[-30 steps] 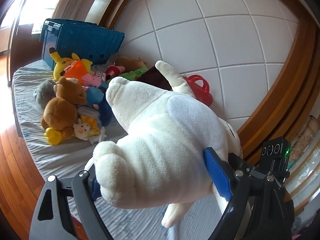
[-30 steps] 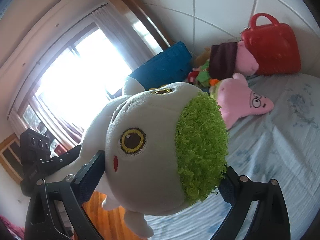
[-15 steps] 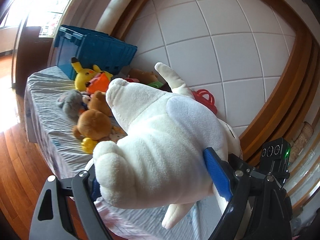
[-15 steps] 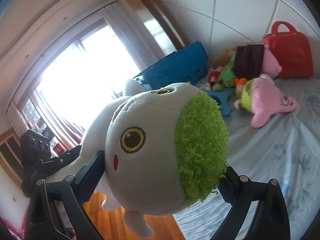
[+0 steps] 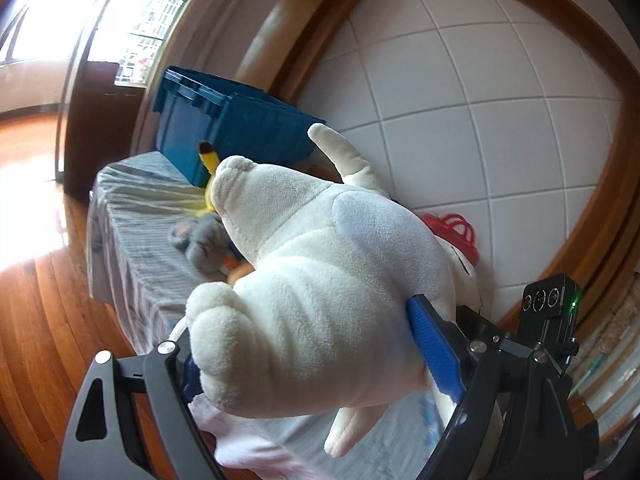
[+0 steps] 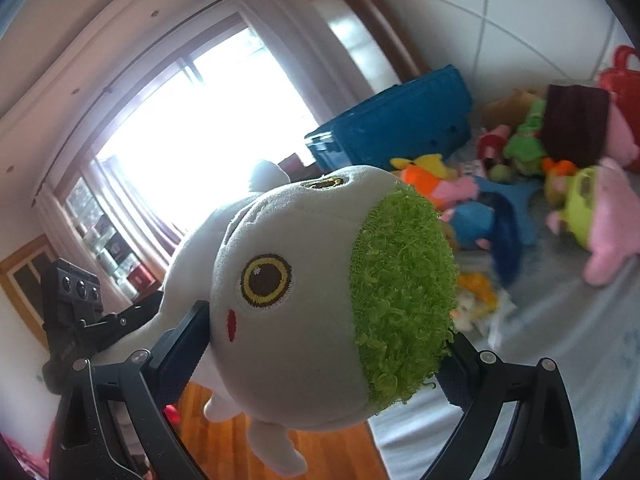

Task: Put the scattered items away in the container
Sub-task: 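Carry the white bunny plush with both tools over the blue crate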

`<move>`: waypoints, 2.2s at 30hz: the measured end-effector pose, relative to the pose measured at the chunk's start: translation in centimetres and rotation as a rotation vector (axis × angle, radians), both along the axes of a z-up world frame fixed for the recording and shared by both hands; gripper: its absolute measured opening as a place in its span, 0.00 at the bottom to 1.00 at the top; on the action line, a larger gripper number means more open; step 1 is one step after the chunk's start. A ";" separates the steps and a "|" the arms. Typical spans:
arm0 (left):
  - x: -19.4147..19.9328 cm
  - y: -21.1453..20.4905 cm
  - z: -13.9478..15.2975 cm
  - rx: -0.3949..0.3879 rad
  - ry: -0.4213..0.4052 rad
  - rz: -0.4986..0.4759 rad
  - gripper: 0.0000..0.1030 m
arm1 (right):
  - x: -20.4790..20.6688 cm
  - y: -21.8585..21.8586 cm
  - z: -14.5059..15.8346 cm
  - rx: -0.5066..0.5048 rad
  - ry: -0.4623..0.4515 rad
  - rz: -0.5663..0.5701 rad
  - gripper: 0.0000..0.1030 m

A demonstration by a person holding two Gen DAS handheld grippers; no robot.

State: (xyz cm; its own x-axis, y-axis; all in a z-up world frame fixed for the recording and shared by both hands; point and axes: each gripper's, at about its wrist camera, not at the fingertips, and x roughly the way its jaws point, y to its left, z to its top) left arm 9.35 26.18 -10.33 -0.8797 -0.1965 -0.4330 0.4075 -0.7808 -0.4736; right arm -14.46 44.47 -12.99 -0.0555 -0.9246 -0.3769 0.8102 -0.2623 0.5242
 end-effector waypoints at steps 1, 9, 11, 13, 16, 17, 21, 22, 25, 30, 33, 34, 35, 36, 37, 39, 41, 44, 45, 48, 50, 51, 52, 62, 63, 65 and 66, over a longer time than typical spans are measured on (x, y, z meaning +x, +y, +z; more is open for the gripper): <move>-0.3 -1.0 0.3 -0.007 -0.003 0.009 0.85 | -0.3 -1.0 0.0 -0.003 -0.003 0.010 0.96; -1.9 -7.8 1.6 -0.033 0.001 0.088 0.85 | -3.7 -9.4 1.0 -0.032 -0.003 0.096 0.96; -2.1 -9.2 1.6 -0.034 0.000 0.105 0.85 | -4.0 -11.3 1.1 -0.032 -0.002 0.116 0.96; -2.1 -10.4 1.5 -0.030 -0.003 0.115 0.85 | -4.3 -13.0 1.1 -0.028 -0.006 0.132 0.96; -2.2 -12.8 1.2 -0.017 -0.001 0.124 0.85 | -4.5 -15.5 1.3 -0.016 -0.006 0.150 0.96; -2.1 -13.6 1.2 -0.016 -0.001 0.125 0.85 | -4.6 -16.4 1.4 -0.013 -0.004 0.154 0.96; -2.1 -17.2 1.1 -0.023 -0.005 0.110 0.85 | -4.2 -19.5 1.1 -0.010 -0.009 0.148 0.96; -2.1 -18.6 1.1 -0.027 -0.006 0.097 0.85 | -4.1 -20.2 1.1 -0.011 -0.012 0.143 0.96; -2.1 -21.9 0.9 -0.035 -0.003 0.057 0.85 | -3.5 -22.7 1.1 -0.016 -0.013 0.112 0.96; -1.0 -28.4 1.7 -0.059 0.007 -0.026 0.85 | -1.1 -27.4 1.8 -0.034 0.000 0.034 0.96; -0.3 -31.9 2.1 -0.060 0.005 -0.067 0.85 | 0.2 -30.1 2.3 -0.039 0.003 -0.006 0.96; -0.1 -32.9 2.2 -0.064 0.006 -0.079 0.85 | 0.8 -31.0 2.4 -0.041 0.003 -0.021 0.96; 0.0 -33.8 2.3 -0.068 0.006 -0.089 0.85 | 1.2 -31.8 2.4 -0.042 0.002 -0.031 0.96; 0.1 -35.0 2.5 -0.073 0.009 -0.101 0.85 | 1.6 -32.6 2.4 -0.043 0.003 -0.041 0.96; 0.1 -35.8 2.5 -0.073 0.009 -0.108 0.85 | 1.9 -33.4 2.4 -0.043 0.003 -0.049 0.96; -0.2 -37.7 2.4 -0.069 0.014 -0.125 0.85 | 2.2 -35.0 2.6 -0.037 0.003 -0.064 0.96; -0.6 -39.2 2.3 -0.065 0.024 -0.139 0.85 | 2.1 -36.4 2.8 -0.030 0.011 -0.077 0.96; -1.8 -41.8 2.7 -0.072 0.040 -0.160 0.85 | 1.6 -38.4 3.3 -0.027 0.029 -0.096 0.96; -2.6 -42.7 2.8 -0.077 0.043 -0.167 0.85 | 1.2 -39.1 3.4 -0.027 0.033 -0.100 0.96; -5.1 -45.3 3.5 -0.102 0.060 -0.189 0.85 | -0.8 -41.3 3.9 -0.036 0.045 -0.114 0.96; -6.9 -46.8 4.0 -0.122 0.071 -0.201 0.85 | -2.4 -42.5 4.2 -0.051 0.057 -0.123 0.96; -8.3 -47.9 4.4 -0.139 0.080 -0.210 0.85 | -3.4 -43.3 4.4 -0.063 0.066 -0.129 0.96; -9.4 -48.7 4.7 -0.145 0.083 -0.215 0.85 | -4.3 -43.9 4.5 -0.073 0.072 -0.133 0.96; -20.7 -57.7 8.5 -0.175 0.115 -0.274 0.85 | -14.9 -51.6 8.2 -0.115 0.109 -0.190 0.96; -22.1 -58.8 8.7 -0.180 0.118 -0.288 0.85 | -15.6 -52.2 8.4 -0.113 0.110 -0.197 0.96; -24.1 -60.4 9.0 -0.179 0.120 -0.313 0.85 | -17.3 -53.7 8.7 -0.110 0.110 -0.217 0.96; -25.7 -61.8 9.1 -0.173 0.121 -0.337 0.85 | -18.1 -54.3 8.8 -0.108 0.109 -0.232 0.96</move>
State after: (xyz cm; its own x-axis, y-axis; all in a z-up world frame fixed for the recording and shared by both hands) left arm -16.35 -35.65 -1.25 -0.9501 0.0504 -0.3080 0.0646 -0.9338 -0.3519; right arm -32.52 -9.88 -4.15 -0.3053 -0.9169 -0.2569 0.7882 -0.3947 0.4721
